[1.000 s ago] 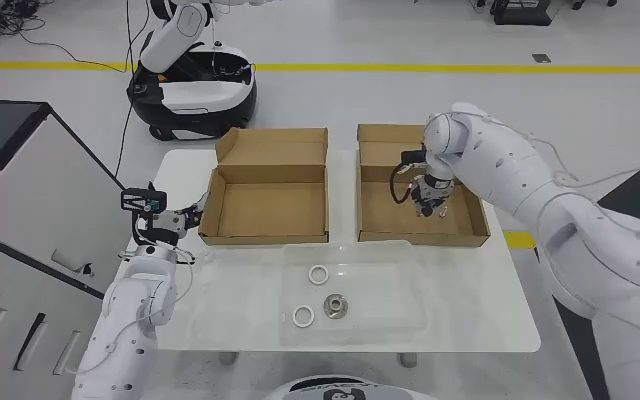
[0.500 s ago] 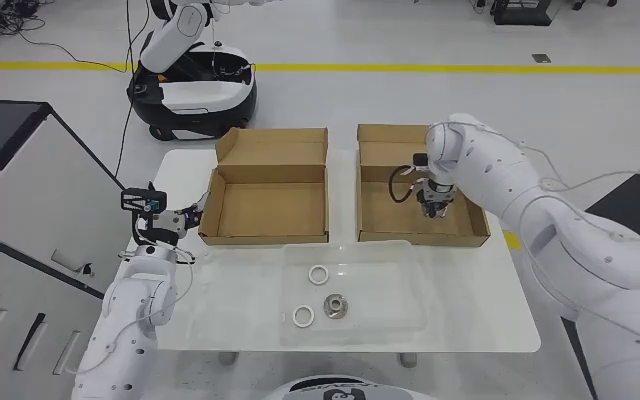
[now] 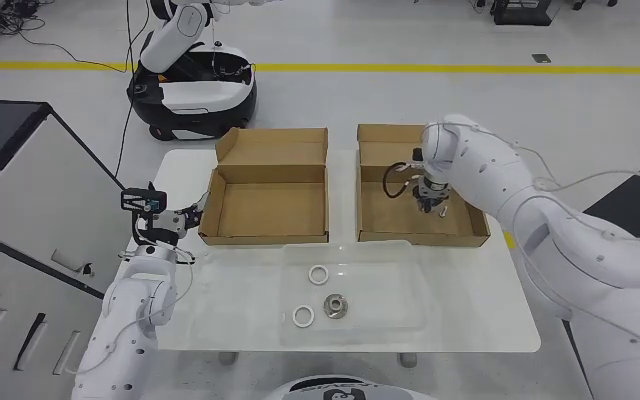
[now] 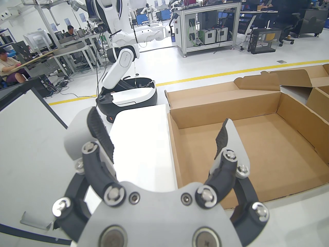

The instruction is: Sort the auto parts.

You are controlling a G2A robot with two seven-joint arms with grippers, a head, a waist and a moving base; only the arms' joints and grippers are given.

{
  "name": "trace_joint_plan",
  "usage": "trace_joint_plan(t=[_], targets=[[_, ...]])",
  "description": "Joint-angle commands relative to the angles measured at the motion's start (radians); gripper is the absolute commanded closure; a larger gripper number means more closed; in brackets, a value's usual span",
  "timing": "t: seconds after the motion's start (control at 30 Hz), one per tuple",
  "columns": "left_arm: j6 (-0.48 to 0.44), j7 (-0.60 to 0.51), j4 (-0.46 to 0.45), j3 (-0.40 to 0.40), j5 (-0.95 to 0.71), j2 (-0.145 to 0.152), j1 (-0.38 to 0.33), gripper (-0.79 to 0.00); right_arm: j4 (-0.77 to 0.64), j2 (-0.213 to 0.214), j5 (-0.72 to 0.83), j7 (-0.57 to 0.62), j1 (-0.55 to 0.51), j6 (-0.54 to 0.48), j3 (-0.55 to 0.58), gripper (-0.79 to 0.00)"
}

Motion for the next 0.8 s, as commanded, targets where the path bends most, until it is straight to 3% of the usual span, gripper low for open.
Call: trace_joint_plan(t=[0.0,0.6,0.73,0.77], targets=[[0.000,0.000,0.000,0.000,0.000,0.000,0.000,-0.785,-0.004,0.000,-0.001,-0.002,-0.003,0.002,0.000,0.000],[0.000,0.000,0.000,0.000,0.000,0.000,0.000,-0.785,-0.029,0.008,0.005,-0.026,-0.039,0.027,0.000,0.000],[0.000,0.000,0.000,0.000,0.000,0.000,0.000,-0.785,-0.036,0.011,0.014,-0.031,-0.037,0.031,0.000,-0.332],[0.000,0.000,0.000,0.000,0.000,0.000,0.000,-0.785,-0.038,0.012,0.015,-0.032,-0.037,0.032,0.000,-0.366]])
